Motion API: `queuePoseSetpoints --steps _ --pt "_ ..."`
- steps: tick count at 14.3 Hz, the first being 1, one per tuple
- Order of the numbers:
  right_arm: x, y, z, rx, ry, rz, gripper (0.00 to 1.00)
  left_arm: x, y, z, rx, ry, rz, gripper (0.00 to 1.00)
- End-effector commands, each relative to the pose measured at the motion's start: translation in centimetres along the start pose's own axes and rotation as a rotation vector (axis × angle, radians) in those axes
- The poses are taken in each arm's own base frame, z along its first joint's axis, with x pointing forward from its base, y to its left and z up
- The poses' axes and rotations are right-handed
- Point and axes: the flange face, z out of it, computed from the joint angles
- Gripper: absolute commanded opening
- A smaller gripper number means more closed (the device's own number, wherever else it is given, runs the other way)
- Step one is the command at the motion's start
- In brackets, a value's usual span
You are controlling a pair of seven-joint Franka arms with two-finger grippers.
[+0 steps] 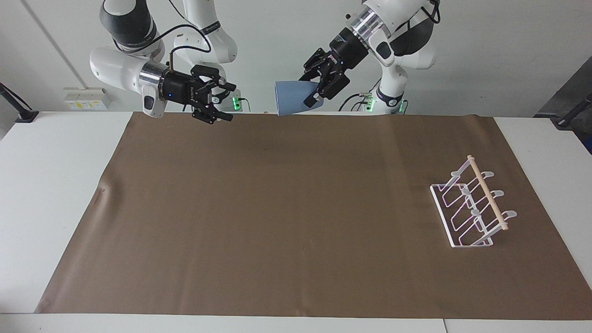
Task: Hang cup on cup holder
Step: 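Open the right gripper and withdraw it from the cup rim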
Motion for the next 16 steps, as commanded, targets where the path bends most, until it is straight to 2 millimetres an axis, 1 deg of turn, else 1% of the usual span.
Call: queuePoseSetpoints --steps 1,4,6,7,8,9,10,11,13,14,16 --pt "0.4 -1.3 -1.4 -0.165 -0.02 -0.003 1.0 1.2 -0.8 -0.2 -0.013 0.032 0.037 0.0" --pt "0.8 -0.5 -2.0 -0.306 0.002 -0.005 1.0 2.1 -1.0 -0.2 0.001 0.05 0.08 0.0" --pt "1.0 0.2 -1.9 -0.458 0.002 -0.019 1.0 2.9 -1.1 -0.4 0.012 0.066 0.118 0.0" --pt "1.2 0.4 -1.8 -0.531 -0.002 -0.025 1.0 3.4 -1.0 -0.4 0.011 0.073 0.137 0.0" --pt "1.4 0.1 -1.3 -0.593 -0.015 -0.043 1.0 3.7 -1.3 -0.3 0.016 0.08 0.157 0.0" --pt "1.8 0.3 -0.9 -0.657 -0.019 -0.054 1.0 4.2 -1.5 -0.3 0.017 0.094 0.186 0.0" --pt "2.2 0.3 -1.1 -0.722 -0.014 -0.065 1.0 4.7 -1.8 -0.1 0.02 0.111 0.205 0.0" --pt "2.5 0.3 -0.8 -0.78 -0.027 -0.076 1.0 4.9 -2.0 -0.2 0.018 0.122 0.23 0.0" --pt "2.9 0.6 -1.1 -0.88 -0.029 -0.116 1.0 5.1 -2.0 -0.2 0.019 0.134 0.278 0.0" --pt "3.1 0.8 -1.5 -0.945 -0.035 -0.153 1.0 5.6 -2.0 0.0 0.022 0.148 0.297 0.0" --pt "3.4 1.1 -1.9 -1.088 -0.07 -0.234 1.0 6.6 -1.6 -0.5 0.014 0.184 0.364 0.0"
